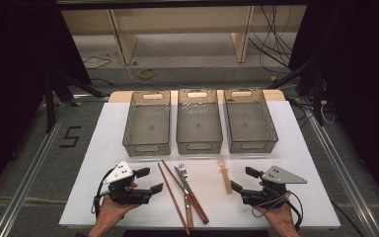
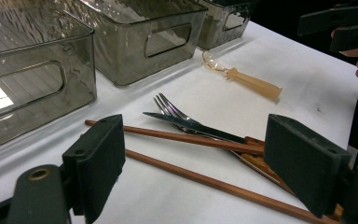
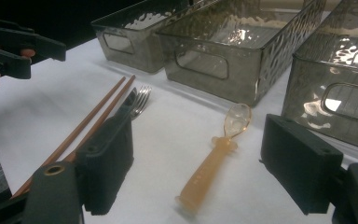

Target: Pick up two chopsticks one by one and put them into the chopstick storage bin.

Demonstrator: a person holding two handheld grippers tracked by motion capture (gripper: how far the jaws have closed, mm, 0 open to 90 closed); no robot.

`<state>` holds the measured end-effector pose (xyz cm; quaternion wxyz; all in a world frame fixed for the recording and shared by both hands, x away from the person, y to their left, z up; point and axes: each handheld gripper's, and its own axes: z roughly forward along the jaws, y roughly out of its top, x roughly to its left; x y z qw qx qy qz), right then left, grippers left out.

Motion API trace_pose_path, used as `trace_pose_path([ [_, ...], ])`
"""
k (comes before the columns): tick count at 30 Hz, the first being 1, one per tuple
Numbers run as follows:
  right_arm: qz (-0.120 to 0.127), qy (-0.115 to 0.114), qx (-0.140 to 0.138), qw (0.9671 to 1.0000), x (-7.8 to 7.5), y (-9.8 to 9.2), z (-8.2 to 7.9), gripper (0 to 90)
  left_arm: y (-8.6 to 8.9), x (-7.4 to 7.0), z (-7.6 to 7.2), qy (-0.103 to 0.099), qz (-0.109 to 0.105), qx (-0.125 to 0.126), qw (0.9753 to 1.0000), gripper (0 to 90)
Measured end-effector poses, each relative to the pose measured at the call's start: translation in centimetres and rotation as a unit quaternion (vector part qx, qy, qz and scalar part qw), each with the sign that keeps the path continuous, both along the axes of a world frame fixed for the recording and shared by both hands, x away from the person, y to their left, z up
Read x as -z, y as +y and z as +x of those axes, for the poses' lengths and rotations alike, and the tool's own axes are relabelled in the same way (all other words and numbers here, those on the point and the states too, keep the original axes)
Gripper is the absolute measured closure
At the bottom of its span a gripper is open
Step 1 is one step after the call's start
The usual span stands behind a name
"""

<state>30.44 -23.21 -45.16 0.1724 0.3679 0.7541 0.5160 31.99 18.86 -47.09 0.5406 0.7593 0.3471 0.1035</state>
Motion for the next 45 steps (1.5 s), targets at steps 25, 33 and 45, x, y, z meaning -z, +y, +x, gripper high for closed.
trace_pose_path([
  [25,-0.005,0.019,-0.006,0.9998,0.2,0.1,0.4,26.6,-4.5,-3.1,2.5,0.079,0.123,0.028,0.9889,23.5],
  [33,-0.006,0.022,-0.008,0.9997,0.3,0.2,0.5,26.7,-5.8,-2.4,3.0,0.130,0.130,0.003,0.9829,23.4],
  [45,-0.007,0.027,-0.009,0.9996,0.3,0.3,0.5,26.9,-6.4,-1.3,3.0,0.192,0.153,-0.043,0.9684,25.7],
])
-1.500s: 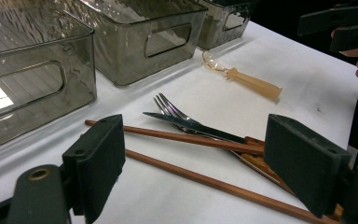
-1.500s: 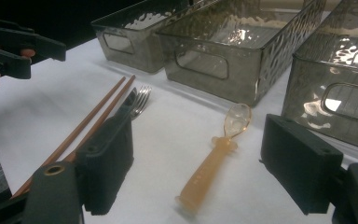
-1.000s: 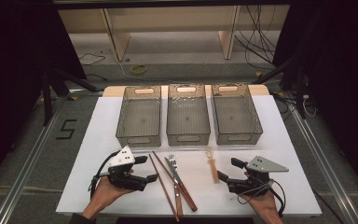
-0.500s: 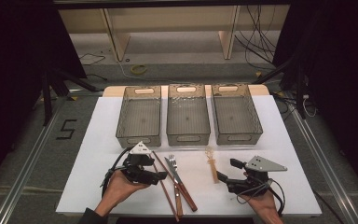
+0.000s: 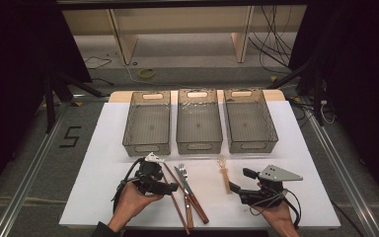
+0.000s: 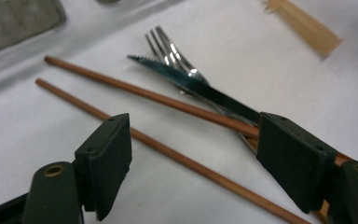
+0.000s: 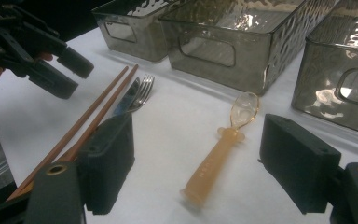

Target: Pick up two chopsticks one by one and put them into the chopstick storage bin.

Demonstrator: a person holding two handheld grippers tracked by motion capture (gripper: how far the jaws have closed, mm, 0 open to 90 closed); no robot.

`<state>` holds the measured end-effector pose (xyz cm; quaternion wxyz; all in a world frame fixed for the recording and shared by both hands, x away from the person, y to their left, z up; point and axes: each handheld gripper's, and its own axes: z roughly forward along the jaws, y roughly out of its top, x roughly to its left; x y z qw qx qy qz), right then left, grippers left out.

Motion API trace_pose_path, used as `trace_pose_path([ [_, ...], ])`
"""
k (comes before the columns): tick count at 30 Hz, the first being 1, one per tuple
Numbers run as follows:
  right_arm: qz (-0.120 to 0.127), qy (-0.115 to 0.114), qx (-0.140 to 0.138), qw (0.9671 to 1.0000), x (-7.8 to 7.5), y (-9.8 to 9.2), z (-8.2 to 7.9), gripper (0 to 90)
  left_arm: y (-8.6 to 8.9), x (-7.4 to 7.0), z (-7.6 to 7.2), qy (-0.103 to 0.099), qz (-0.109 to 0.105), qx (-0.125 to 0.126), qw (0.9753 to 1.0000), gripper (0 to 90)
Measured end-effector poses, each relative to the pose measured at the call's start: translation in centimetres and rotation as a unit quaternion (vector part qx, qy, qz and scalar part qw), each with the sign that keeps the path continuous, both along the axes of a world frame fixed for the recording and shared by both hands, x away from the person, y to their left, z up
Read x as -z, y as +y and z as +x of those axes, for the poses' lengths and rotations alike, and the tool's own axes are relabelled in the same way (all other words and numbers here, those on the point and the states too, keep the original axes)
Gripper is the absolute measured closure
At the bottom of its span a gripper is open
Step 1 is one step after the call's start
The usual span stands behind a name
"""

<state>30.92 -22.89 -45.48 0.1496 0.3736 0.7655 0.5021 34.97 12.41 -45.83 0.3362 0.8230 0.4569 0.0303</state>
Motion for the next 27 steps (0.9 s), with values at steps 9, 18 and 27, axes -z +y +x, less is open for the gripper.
trace_pose_path([
  [9,0.000,0.003,-0.001,1.0000,0.0,0.0,0.1,27.1,-0.4,1.2,0.1,0.023,0.032,-0.012,0.9992,26.5],
  [18,-0.001,0.003,-0.002,1.0000,0.1,0.1,0.1,27.1,-1.1,1.8,0.1,0.028,0.064,-0.010,0.9975,24.6],
  [27,-0.003,0.003,-0.002,1.0000,0.1,0.1,0.1,27.2,-2.1,2.2,-0.1,0.014,0.105,-0.001,0.9943,27.0],
])
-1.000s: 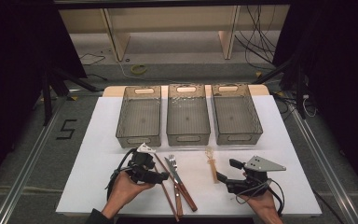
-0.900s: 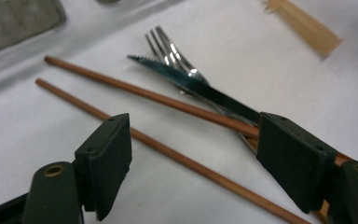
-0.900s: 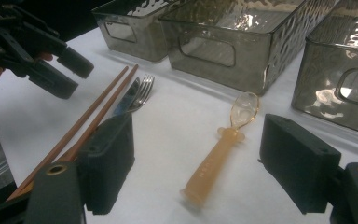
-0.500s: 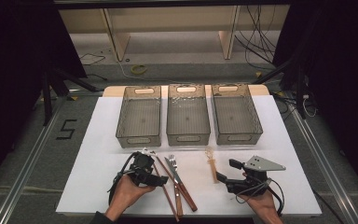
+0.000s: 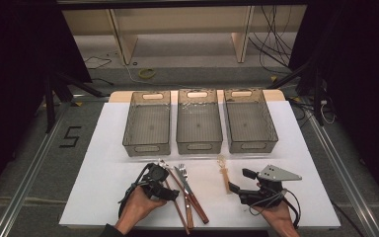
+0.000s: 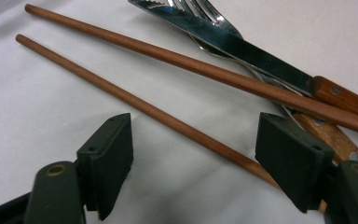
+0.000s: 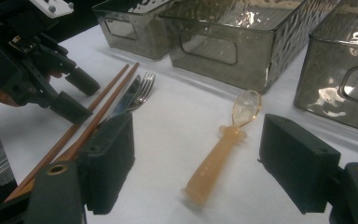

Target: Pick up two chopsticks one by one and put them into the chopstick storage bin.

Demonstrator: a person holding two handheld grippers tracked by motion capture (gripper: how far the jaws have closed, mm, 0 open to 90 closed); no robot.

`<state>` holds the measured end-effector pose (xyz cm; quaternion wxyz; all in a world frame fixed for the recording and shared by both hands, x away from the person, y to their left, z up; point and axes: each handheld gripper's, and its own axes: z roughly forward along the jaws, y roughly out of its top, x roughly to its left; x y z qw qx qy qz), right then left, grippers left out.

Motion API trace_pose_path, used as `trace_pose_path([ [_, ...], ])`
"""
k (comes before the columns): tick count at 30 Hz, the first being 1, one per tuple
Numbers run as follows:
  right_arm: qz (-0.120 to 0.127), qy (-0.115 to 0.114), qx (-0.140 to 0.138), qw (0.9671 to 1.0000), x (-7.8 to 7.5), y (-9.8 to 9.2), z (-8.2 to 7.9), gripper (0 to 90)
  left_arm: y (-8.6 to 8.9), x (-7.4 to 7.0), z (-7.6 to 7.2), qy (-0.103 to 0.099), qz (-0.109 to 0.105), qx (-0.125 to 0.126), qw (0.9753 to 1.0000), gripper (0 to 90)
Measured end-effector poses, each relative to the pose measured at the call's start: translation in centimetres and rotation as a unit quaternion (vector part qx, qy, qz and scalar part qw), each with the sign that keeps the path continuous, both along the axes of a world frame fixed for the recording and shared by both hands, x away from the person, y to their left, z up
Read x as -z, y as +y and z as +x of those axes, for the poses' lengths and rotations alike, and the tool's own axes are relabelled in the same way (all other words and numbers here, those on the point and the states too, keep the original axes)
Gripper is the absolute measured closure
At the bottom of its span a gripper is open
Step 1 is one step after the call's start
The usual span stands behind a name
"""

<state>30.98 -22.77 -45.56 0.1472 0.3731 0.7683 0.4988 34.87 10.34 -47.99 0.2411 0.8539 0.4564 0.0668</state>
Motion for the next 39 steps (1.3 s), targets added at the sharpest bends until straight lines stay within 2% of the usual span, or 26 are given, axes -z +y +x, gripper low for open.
trace_pose_path([
  [4,0.000,-0.001,-0.001,1.0000,0.0,0.0,0.0,27.3,0.0,0.0,-0.1,-0.005,0.009,0.008,0.9999,30.7],
  [8,-0.001,-0.001,-0.001,1.0000,0.0,0.0,0.0,27.3,0.0,-0.1,-0.1,-0.009,0.028,0.019,0.9994,36.2],
  [12,-0.001,-0.001,-0.001,1.0000,0.0,0.0,0.0,27.5,0.1,-0.1,0.0,-0.010,0.029,0.025,0.9992,38.0],
  [17,-0.001,-0.001,0.000,1.0000,0.0,-0.1,0.0,27.7,0.4,-0.2,0.0,-0.002,0.036,0.035,0.9987,41.6],
  [22,0.000,-0.002,-0.001,1.0000,-0.1,-0.1,-0.1,28.1,1.1,-0.4,0.2,0.014,0.045,0.046,0.9979,45.2],
  [25,0.000,-0.002,0.000,1.0000,-0.1,-0.1,-0.1,28.1,1.4,-0.5,0.3,0.019,0.045,0.048,0.9976,47.2],
  [26,0.000,-0.001,0.001,1.0000,-0.1,-0.1,-0.1,28.1,1.8,-0.6,0.4,0.029,0.047,0.054,0.9971,48.2],
  [34,-0.001,-0.001,-0.001,1.0000,-0.1,-0.1,-0.1,28.2,3.0,-0.8,0.5,0.052,0.045,0.056,0.9961,56.0],
  [39,0.000,0.001,0.001,1.0000,-0.1,-0.1,0.0,28.3,2.6,-0.8,0.4,0.049,0.060,0.055,0.9955,55.8],
])
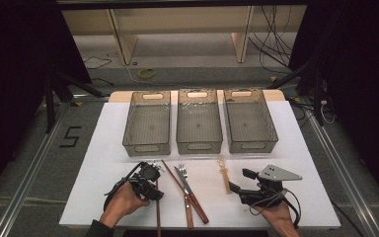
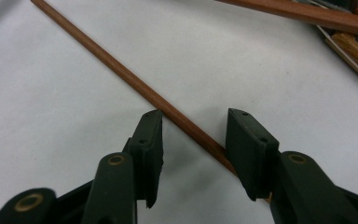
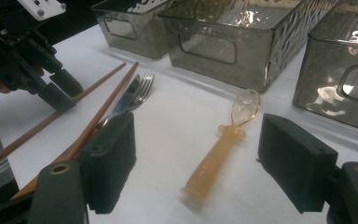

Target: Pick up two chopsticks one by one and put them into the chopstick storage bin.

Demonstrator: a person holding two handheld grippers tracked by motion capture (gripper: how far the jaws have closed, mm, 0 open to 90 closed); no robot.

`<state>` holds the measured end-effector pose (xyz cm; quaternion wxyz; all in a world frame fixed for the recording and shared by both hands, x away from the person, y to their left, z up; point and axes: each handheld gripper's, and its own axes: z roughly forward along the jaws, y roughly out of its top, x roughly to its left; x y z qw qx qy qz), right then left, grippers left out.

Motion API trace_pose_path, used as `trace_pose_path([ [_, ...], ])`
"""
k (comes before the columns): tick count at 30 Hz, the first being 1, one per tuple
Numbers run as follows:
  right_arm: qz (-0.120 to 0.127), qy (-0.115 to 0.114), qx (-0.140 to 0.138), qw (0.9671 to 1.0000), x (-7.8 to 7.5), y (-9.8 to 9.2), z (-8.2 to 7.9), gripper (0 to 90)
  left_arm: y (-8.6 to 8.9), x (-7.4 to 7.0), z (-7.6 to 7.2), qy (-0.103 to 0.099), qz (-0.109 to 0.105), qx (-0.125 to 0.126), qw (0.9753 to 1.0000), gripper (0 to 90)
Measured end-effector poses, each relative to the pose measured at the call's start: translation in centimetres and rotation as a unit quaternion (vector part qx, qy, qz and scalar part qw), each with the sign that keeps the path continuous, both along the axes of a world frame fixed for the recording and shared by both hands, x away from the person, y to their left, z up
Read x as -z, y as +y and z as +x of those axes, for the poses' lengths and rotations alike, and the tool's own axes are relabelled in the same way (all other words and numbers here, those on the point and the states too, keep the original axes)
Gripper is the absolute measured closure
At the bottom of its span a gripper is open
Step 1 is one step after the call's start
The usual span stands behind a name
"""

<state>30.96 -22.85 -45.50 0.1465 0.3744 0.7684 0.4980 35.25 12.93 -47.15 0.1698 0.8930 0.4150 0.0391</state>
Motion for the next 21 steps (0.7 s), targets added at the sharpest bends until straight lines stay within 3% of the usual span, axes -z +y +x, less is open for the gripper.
trace_pose_path([
  [7,-0.001,0.000,0.000,1.0000,-0.03,0.01,-0.01,28.3,-0.74,0.00,-0.15,0.002,0.027,0.012,0.9996,51.5],
  [15,-0.002,0.001,0.001,1.0000,-0.04,0.00,-0.03,28.5,-0.91,-0.08,0.06,0.007,0.039,0.025,0.9989,55.8],
  [21,-0.002,0.001,0.002,1.0000,-0.04,-0.02,-0.02,28.6,-0.61,-0.09,0.18,0.009,0.033,0.025,0.9991,62.0],
])
